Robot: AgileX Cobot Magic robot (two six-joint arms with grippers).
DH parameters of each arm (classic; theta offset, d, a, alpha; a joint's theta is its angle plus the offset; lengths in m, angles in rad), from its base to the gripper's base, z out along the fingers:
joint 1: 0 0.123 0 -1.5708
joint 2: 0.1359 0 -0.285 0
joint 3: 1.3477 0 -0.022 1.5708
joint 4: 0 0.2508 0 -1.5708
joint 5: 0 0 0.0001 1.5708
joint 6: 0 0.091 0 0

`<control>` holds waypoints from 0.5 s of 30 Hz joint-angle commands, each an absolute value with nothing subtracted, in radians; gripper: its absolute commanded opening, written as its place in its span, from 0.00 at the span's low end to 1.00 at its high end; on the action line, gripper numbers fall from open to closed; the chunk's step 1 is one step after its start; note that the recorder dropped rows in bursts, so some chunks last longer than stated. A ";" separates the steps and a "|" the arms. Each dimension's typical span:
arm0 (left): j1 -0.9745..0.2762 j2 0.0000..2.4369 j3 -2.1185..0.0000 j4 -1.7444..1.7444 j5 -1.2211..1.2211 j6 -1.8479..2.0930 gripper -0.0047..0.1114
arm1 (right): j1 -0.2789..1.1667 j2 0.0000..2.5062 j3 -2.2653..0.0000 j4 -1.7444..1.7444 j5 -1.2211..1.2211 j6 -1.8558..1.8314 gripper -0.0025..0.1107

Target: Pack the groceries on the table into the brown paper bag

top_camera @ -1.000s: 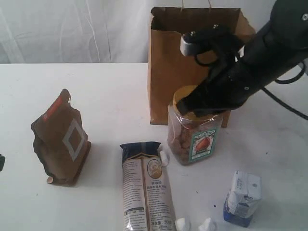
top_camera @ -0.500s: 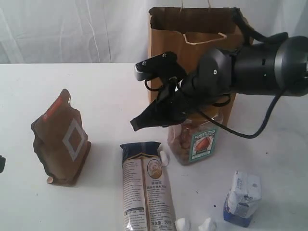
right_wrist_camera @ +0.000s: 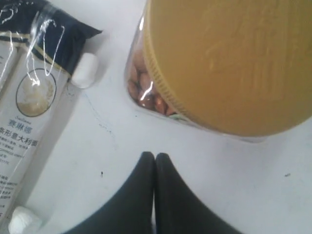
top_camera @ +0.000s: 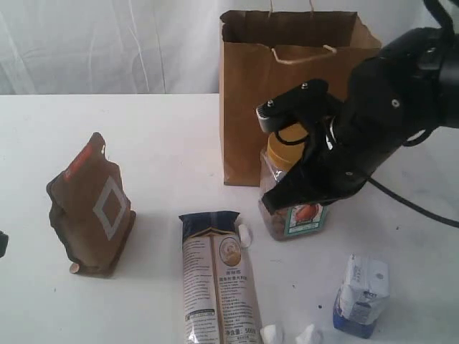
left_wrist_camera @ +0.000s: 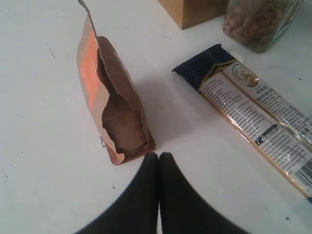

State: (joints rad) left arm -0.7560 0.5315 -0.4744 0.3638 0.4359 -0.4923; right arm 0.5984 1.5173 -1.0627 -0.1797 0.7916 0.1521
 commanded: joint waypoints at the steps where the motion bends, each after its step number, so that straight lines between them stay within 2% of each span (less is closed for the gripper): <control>1: -0.758 0.525 -0.468 0.360 0.442 -0.489 0.04 | 0.597 1.503 -1.058 -0.197 0.723 0.127 0.02; 8: -0.758 0.529 -0.468 0.313 0.336 -0.493 0.04 | 0.597 1.403 -1.058 -0.253 0.838 0.177 0.02; 15: -0.758 0.680 -0.454 0.404 -0.020 -0.505 0.04 | 0.550 1.307 -0.975 -0.514 0.862 0.422 0.02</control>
